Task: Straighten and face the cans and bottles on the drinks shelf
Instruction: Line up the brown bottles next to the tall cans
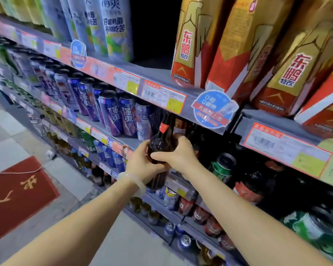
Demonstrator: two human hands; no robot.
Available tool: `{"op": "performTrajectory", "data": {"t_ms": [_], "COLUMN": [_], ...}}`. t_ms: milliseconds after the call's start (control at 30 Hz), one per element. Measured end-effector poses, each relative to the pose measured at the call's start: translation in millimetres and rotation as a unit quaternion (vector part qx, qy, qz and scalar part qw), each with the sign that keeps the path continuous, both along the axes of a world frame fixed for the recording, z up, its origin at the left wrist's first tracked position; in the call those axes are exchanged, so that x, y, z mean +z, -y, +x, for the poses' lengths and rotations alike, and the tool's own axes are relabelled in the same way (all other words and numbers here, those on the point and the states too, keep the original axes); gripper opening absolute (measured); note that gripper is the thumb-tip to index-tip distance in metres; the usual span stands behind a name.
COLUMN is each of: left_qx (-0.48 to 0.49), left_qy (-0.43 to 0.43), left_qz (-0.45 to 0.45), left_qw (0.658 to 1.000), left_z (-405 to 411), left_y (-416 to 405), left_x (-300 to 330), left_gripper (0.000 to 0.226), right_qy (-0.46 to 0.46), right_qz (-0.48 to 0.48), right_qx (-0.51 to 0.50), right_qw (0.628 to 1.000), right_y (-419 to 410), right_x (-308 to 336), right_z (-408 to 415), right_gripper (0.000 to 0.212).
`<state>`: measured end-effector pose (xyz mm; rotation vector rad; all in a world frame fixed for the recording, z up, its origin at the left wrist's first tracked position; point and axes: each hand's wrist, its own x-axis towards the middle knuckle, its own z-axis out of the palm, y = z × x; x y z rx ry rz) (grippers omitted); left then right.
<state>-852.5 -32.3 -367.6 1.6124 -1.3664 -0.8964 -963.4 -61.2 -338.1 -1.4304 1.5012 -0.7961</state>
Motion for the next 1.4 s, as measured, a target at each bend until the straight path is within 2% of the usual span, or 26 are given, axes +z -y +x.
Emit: {"op": "performTrajectory", "data": {"t_ms": [233,333,500,667,800,900,1033,1167,1267,1333,1400], "left_qx": [-0.041,-0.073,-0.093,-0.097,-0.095,-0.096,-0.094,-0.024,0.024,-0.031,-0.124], "left_qy": [-0.032,-0.013,0.009,-0.007,-0.024,-0.032,-0.061,-0.068,-0.044,-0.044,-0.04], "left_qz": [-0.018,-0.021,-0.007,0.003,-0.007,-0.007,-0.011,0.001,-0.008,-0.018,0.008], "left_qw": [0.998,0.997,0.996,0.995,0.995,0.995,0.994,0.997,0.999,0.998,0.991], "left_z": [26,30,33,27,13,6,-5,-8,-15,-29,-50], "left_y": [59,75,87,98,104,113,120,102,55,23,7], "left_x": [3,2,-12,-15,-16,-21,-32,-39,-43,-47,-49], "left_gripper": [0.069,0.052,0.044,0.043,0.046,0.061,0.08,0.079,0.059,0.049,0.051], "right_qy": [-0.058,-0.077,-0.1,-0.057,-0.06,-0.061,-0.056,-0.061,-0.05,-0.051,-0.062], "right_qz": [-0.048,-0.053,0.007,0.032,-0.017,-0.025,-0.029,0.002,0.022,0.021,-0.011], "right_qx": [-0.043,-0.08,-0.114,-0.125,-0.172,-0.179,-0.177,-0.187,-0.279,-0.376,-0.443], "right_qw": [0.996,0.992,0.988,0.99,0.983,0.982,0.982,0.98,0.959,0.925,0.894], "right_y": [32,39,42,45,41,20,-15,-46,-72,-86,-93], "right_x": [20,20,11,13,4,-4,-15,-23,-35,-45,-49], "right_z": [28,35,44,45,42,32,17,-11,-42,-64,-85], "right_gripper": [0.064,0.066,0.051,0.047,0.062,0.07,0.051,0.038,0.029,0.031,0.041]}}
